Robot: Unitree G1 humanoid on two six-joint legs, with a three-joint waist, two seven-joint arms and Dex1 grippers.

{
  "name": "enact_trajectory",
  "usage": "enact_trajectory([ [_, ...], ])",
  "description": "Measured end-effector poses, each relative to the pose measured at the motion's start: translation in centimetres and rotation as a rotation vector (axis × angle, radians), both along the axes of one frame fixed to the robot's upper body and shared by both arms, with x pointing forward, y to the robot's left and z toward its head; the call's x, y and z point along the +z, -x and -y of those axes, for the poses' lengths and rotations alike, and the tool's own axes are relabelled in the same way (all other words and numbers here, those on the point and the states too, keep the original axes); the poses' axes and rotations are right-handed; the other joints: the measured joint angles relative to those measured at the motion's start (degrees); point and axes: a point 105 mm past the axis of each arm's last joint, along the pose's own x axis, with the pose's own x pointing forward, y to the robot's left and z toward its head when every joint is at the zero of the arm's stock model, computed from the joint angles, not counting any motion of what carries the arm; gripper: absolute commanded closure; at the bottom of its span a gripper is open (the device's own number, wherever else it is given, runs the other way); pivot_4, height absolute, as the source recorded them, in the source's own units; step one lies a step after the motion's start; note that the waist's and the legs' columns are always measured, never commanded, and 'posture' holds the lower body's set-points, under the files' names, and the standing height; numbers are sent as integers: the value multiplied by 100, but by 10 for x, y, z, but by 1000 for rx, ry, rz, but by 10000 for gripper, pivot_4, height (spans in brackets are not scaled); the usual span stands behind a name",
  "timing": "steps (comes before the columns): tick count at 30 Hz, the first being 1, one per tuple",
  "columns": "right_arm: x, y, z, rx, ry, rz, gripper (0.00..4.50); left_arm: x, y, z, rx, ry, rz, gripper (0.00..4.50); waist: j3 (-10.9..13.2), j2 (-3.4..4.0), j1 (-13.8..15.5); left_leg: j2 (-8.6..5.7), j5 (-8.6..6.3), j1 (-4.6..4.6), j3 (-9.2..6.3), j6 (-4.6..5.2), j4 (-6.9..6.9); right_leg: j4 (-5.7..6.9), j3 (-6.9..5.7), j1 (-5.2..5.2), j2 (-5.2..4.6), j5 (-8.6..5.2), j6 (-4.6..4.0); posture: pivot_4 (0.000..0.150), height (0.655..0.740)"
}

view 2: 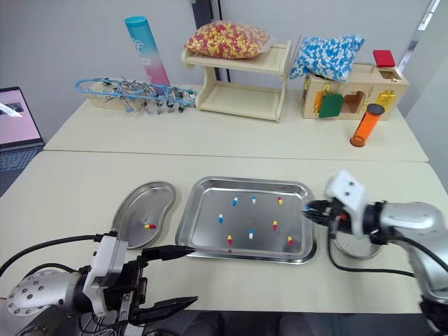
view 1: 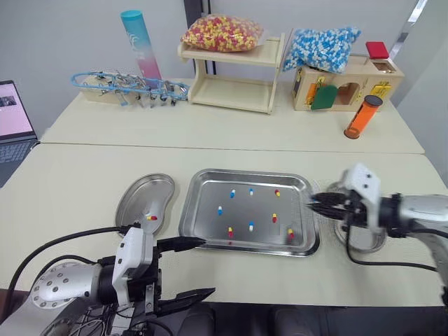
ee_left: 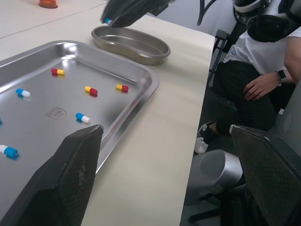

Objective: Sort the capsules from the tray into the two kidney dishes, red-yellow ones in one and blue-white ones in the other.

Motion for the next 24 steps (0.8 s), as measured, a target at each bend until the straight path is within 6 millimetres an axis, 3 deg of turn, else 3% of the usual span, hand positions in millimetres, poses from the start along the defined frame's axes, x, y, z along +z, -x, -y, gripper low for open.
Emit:
enact_trajectory([
  [7,-19,-2,66,-177,162,-4,38493,2,-9,4,20,25,20,0,0,0,-15,1,0,6,10,0,2,1,4,5,-2,0,1,1500,7400],
  [13,-35,-5,96,-260,247,-9,38493,10,-16,13,33,47,67,0,0,0,-18,1,1,6,9,-1,3,2,4,6,-2,0,1,1500,7400],
  [17,-38,-5,99,-270,249,-22,26262,20,-20,20,39,58,110,0,0,0,-16,1,1,6,10,-1,3,1,4,9,-3,0,1,1500,7400],
  [24,-39,-2,99,-247,265,-35,4365,21,-22,26,57,58,98,0,0,0,-12,1,1,8,9,-1,5,0,3,11,-3,0,2,1500,7400],
])
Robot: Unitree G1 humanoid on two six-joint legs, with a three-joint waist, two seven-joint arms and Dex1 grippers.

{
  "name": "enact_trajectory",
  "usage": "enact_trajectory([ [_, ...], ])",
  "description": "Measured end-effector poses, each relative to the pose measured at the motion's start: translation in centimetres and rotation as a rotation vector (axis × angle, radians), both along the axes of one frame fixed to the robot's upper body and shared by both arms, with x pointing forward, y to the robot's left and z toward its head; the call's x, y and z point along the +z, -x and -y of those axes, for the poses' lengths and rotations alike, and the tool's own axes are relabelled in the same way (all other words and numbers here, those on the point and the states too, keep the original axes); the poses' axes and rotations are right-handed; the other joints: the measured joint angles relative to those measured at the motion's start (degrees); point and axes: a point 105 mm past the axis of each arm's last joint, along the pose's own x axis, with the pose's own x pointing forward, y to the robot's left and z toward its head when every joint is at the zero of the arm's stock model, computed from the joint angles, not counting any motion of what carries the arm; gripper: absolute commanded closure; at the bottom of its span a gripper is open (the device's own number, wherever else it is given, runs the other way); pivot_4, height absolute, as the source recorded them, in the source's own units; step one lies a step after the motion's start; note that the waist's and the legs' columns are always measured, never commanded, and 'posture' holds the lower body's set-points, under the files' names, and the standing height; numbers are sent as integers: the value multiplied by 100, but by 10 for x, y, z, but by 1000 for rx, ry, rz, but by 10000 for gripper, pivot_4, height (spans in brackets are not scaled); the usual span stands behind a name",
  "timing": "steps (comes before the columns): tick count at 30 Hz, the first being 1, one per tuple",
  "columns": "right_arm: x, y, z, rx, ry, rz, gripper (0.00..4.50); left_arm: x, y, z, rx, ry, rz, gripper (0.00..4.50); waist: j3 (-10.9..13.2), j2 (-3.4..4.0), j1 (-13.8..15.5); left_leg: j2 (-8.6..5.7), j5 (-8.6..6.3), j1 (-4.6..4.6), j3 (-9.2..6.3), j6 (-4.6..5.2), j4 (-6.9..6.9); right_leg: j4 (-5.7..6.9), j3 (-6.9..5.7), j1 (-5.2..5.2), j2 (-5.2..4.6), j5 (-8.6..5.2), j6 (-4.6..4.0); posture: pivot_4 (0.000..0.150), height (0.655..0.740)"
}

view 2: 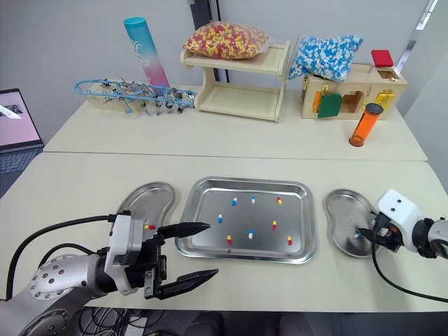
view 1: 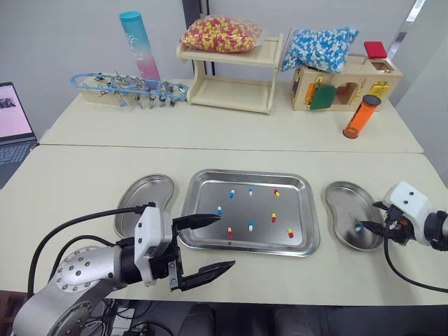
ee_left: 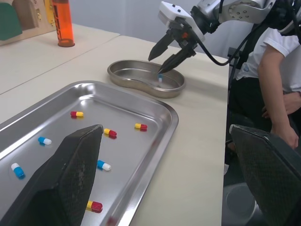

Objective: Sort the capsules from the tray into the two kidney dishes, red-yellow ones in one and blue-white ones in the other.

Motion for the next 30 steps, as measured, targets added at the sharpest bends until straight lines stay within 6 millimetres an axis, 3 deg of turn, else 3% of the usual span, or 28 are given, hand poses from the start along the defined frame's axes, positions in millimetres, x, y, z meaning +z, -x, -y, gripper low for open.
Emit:
enact_trajectory([
  [1,0,0,-1,5,-3,-2,411,0,0,1,-2,0,-1,0,0,0,0,0,0,0,0,0,0,0,0,0,0,0,0,1500,7400],
  [10,14,1,-2,40,-40,53,411,-12,1,-8,27,-2,-36,0,0,0,2,0,0,1,0,0,0,0,-1,2,0,0,0,1500,7400],
  [12,16,1,-4,58,-44,75,411,-12,-2,-17,74,-5,-21,0,0,0,-1,1,0,2,1,0,0,0,-1,2,0,0,0,1500,7400],
  [17,24,3,-19,184,-54,182,411,-12,-20,-67,336,-29,19,0,0,0,-3,0,0,2,3,0,0,-1,0,2,-2,0,0,1500,7400],
  [23,34,25,-46,335,-182,151,411,-27,-8,-108,501,-94,-62,0,1,-2,10,1,0,5,-2,0,1,-2,-6,9,-2,0,0,1500,7400],
  [30,32,45,-51,436,-196,169,411,-29,-6,-126,572,-145,-61,0,-2,-11,27,0,0,17,-5,0,2,-11,-12,33,-3,-1,1,1500,7400],
])
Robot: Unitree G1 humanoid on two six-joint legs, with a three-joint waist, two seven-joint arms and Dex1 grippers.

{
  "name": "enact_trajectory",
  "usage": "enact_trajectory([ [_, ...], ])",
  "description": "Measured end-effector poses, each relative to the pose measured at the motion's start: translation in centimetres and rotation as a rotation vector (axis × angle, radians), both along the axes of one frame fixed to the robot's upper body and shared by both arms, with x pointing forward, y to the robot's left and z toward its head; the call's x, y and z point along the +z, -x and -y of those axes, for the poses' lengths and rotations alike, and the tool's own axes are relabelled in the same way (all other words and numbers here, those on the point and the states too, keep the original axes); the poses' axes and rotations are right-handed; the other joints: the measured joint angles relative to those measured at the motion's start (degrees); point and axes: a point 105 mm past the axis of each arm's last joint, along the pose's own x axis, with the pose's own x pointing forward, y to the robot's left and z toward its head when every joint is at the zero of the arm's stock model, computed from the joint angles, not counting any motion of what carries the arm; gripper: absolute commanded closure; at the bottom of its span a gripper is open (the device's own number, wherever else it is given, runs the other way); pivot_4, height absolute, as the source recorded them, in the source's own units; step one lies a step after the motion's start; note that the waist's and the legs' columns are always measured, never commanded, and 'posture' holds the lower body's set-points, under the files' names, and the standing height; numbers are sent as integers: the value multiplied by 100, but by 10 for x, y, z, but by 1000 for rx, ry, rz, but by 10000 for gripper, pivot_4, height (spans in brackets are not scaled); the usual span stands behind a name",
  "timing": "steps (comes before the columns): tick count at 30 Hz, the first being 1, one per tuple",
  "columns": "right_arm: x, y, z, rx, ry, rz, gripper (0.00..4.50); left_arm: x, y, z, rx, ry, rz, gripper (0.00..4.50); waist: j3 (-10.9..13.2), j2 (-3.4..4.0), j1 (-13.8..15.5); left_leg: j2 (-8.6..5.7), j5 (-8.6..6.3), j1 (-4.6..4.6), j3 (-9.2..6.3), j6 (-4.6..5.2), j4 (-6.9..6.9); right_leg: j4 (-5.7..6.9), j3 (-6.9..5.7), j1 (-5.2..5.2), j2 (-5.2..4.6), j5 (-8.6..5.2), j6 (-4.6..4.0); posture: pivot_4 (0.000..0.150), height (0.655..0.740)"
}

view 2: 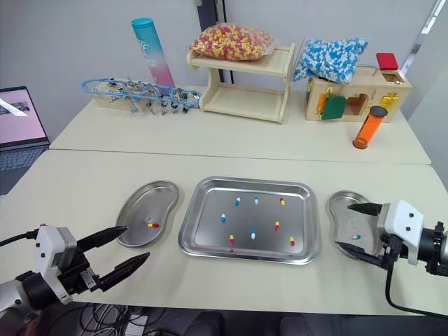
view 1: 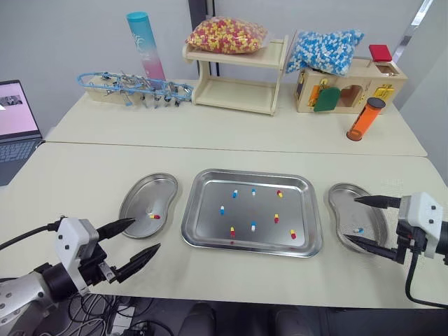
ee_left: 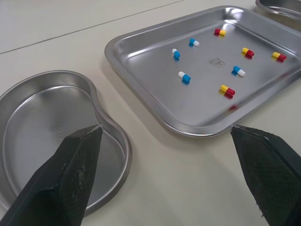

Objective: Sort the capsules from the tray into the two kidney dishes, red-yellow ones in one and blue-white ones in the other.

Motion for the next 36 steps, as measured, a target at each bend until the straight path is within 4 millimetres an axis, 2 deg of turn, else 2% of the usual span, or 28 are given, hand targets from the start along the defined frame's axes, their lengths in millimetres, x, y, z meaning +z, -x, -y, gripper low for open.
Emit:
enact_trajectory([
  [6,-21,12,30,-83,-16,-39,411,-9,0,-11,94,-22,3,0,0,-1,-6,0,0,4,1,0,-2,0,1,2,0,0,0,1500,7400],
  [10,-35,24,57,-167,8,-32,411,-15,5,-15,133,-30,-16,0,0,-1,-10,0,0,7,5,0,-2,-1,4,4,0,0,0,1500,7400],
  [14,-41,31,66,-168,20,-19,411,-16,8,-24,163,-20,-26,0,-2,2,-37,1,0,11,6,0,-4,1,5,6,0,-1,-2,1500,7400],
  [21,-40,33,60,-139,3,-18,411,-22,12,-29,197,2,-63,0,-3,1,-28,1,0,11,5,0,-2,0,5,8,0,-1,-1,1500,7400],
  [31,-32,23,36,-94,-46,-20,411,-19,22,-19,223,21,-66,0,-3,-1,-21,0,-1,10,5,0,-2,-3,5,9,0,-1,-2,1500,7400],
  [36,-22,12,24,-65,-61,1,411,-18,24,-18,238,26,-59,0,-3,0,-22,0,-1,9,4,-1,-1,-3,4,9,0,-1,-1,1500,7400],
])
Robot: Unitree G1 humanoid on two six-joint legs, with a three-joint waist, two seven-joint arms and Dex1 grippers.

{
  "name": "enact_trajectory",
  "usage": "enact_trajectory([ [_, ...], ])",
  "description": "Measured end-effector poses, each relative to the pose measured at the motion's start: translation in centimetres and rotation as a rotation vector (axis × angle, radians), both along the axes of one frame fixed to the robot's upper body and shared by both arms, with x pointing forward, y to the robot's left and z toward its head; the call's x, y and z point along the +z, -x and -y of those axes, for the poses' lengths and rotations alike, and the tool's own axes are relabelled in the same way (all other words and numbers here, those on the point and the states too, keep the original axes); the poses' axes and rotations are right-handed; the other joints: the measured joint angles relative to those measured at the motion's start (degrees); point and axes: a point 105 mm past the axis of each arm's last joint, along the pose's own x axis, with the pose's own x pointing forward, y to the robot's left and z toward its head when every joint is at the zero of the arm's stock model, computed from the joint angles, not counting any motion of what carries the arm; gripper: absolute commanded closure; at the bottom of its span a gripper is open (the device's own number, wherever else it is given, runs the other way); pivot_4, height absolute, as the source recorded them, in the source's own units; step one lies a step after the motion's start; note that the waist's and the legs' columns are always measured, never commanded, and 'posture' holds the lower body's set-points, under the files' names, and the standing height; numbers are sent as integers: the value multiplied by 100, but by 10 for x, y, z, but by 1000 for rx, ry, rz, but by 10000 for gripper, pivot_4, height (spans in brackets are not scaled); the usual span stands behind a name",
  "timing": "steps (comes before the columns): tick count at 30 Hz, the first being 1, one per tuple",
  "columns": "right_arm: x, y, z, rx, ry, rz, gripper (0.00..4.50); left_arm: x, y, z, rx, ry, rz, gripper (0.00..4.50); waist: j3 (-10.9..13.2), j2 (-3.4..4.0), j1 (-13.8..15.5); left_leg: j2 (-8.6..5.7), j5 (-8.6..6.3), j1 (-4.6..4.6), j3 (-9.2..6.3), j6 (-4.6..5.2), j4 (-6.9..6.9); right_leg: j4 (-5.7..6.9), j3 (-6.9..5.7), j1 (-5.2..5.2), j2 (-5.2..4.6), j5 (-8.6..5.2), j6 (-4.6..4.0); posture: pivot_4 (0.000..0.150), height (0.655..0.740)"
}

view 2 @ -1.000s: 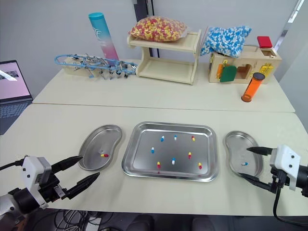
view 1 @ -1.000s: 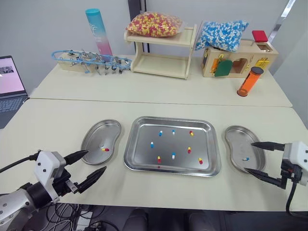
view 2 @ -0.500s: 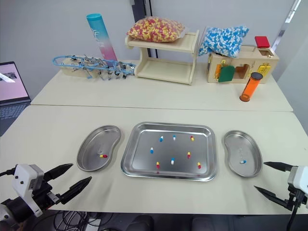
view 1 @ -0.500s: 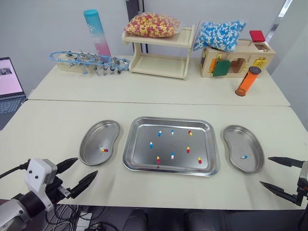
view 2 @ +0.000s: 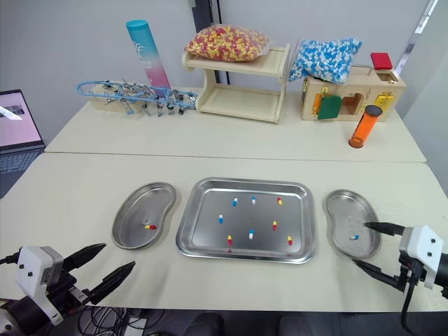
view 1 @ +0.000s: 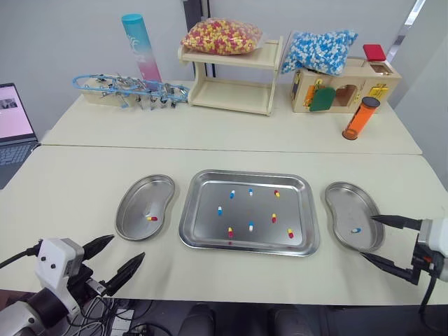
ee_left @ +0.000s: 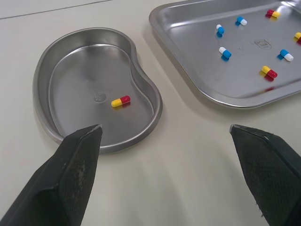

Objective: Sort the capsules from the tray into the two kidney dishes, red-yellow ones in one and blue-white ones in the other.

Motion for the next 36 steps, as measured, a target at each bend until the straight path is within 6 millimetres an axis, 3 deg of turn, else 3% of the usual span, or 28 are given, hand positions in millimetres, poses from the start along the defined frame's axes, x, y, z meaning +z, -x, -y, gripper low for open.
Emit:
enact_trajectory([
  [14,5,-6,-20,64,-46,-26,411,0,2,5,-39,38,-3,0,0,-1,8,0,0,-1,0,0,0,-3,-1,-1,0,0,0,1500,7400],
  [22,22,-13,-77,170,-107,-35,411,8,0,24,-155,42,13,0,-1,-1,7,0,0,-4,-5,0,1,-1,-4,-2,0,0,0,1500,7400],
  [25,21,-23,-98,174,-98,-42,411,10,-1,32,-213,34,10,0,-2,-3,4,-1,0,-5,-6,0,1,-1,-4,-6,0,1,0,1500,7400],
  [28,14,-31,-131,217,-131,-33,411,13,-5,37,-252,36,28,0,-5,-8,-5,0,0,-5,-11,0,0,1,-7,-7,2,0,0,1500,7400],
  [34,-5,-39,-171,252,-116,-36,19911,13,-6,36,-282,27,18,0,-5,-9,-6,0,0,-8,-13,0,-1,4,-8,-14,1,0,0,1500,7400],
  [36,-8,-45,-183,249,-119,-27,22187,12,-5,36,-293,29,11,0,-5,-9,-8,-1,0,-9,-13,0,-1,7,-7,-18,2,0,-1,1500,7400],
])
